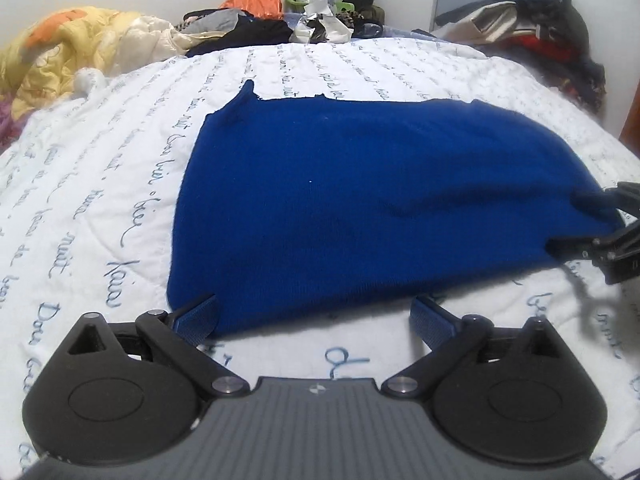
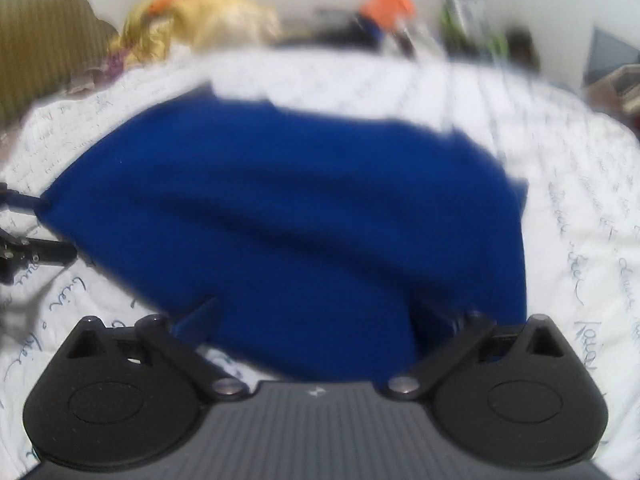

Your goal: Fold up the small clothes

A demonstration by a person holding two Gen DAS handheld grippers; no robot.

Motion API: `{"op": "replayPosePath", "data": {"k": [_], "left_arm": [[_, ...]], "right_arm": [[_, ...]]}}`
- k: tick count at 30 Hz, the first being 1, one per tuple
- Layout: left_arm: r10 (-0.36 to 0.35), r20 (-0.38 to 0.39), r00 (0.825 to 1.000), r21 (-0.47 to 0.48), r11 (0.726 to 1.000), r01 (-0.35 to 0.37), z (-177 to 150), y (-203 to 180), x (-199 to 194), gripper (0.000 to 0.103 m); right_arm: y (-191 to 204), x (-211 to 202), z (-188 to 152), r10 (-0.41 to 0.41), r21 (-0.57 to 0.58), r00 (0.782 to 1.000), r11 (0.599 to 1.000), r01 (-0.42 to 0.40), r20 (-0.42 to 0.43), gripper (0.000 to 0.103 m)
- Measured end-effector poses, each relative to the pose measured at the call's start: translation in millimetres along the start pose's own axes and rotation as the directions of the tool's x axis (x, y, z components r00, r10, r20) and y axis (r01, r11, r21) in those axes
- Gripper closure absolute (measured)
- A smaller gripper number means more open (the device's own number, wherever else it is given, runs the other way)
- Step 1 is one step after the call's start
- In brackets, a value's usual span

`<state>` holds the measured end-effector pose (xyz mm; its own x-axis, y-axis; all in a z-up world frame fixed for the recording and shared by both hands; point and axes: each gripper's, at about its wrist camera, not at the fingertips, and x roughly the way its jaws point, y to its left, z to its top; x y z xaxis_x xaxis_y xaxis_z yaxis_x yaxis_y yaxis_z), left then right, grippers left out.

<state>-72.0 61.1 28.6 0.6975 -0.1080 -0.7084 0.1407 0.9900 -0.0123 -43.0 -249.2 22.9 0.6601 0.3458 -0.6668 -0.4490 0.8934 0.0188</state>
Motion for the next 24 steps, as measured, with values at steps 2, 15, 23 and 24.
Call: {"op": "replayPosePath", "data": {"k": [2, 15, 23, 24], "left_arm": [[-0.013, -0.002, 1.0, -0.064, 0.998, 0.012, -2, 11, -11, 0.003], [-0.287, 0.11, 0.951, -0.781, 0.567, 0.262, -10, 110, 3, 0.038], [-0.098, 0.026, 0.995, -0.636, 0.766, 0.092, 6, 93, -21, 0.098], [-0.08, 0.025, 0.996, -0.614, 0.785, 0.079, 5, 93, -26, 0.097]], "right_arm": [[-4, -10, 3, -0.007, 0.03, 0.999, 1.0, 0.009, -0.04, 0.0], [-87, -37, -24, -0.024, 0.456, 1.0, 0.889, 0.025, -0.007, 0.001], [-80, -30, 3, -0.025, 0.255, 0.997, 0.966, 0.043, -0.072, 0.096], [-81, -32, 3, -0.052, 0.23, 0.995, 0.971, 0.071, -0.085, 0.097]]}}
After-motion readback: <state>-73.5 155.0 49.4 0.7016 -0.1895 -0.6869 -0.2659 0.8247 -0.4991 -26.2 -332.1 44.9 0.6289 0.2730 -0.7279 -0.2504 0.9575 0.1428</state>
